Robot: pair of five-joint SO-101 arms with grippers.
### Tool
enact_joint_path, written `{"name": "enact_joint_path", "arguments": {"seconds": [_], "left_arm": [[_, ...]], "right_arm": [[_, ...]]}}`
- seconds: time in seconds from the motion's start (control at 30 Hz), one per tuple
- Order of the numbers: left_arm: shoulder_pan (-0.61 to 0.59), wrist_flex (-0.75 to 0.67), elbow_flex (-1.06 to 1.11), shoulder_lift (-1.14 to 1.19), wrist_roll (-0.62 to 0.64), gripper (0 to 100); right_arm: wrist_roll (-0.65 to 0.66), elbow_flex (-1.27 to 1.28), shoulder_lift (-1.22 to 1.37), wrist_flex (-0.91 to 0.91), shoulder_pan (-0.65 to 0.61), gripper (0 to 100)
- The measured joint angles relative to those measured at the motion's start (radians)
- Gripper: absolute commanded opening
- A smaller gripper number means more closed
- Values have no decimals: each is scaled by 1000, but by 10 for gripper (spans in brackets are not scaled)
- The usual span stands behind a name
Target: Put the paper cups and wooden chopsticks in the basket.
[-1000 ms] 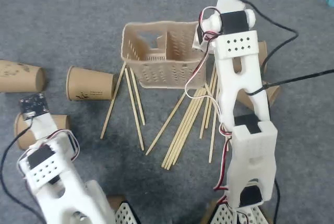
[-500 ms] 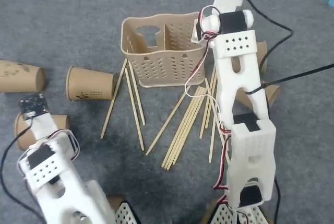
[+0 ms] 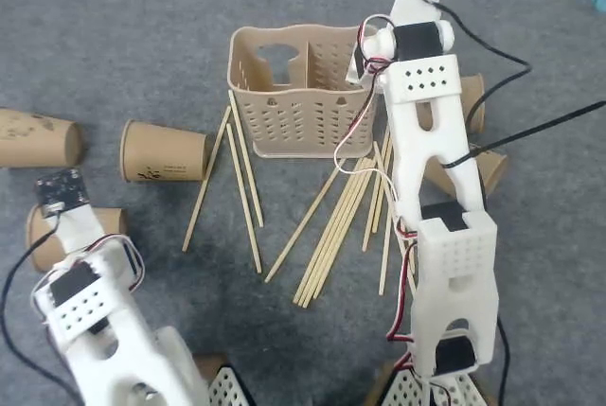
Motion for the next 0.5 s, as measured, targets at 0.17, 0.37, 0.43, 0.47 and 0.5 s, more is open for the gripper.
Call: {"name": "enact_joint_path", "arguments": {"seconds": [0.17, 0.37, 0.43, 0.47, 0.5], "left_arm": [[0, 0, 0, 0, 0, 181], [0, -8, 0, 0, 0, 181], [0, -8, 0, 0, 0, 181], [0, -8, 0, 0, 0, 181], [0, -8, 0, 0, 0, 181]], "right_arm": [[40, -12, -137, 78, -5, 219], [147, -14, -377, 118, -5, 217], [198, 49, -479, 118, -12, 217], [221, 95, -531, 118, -15, 217], [241, 150, -588, 118, -18, 217]]}}
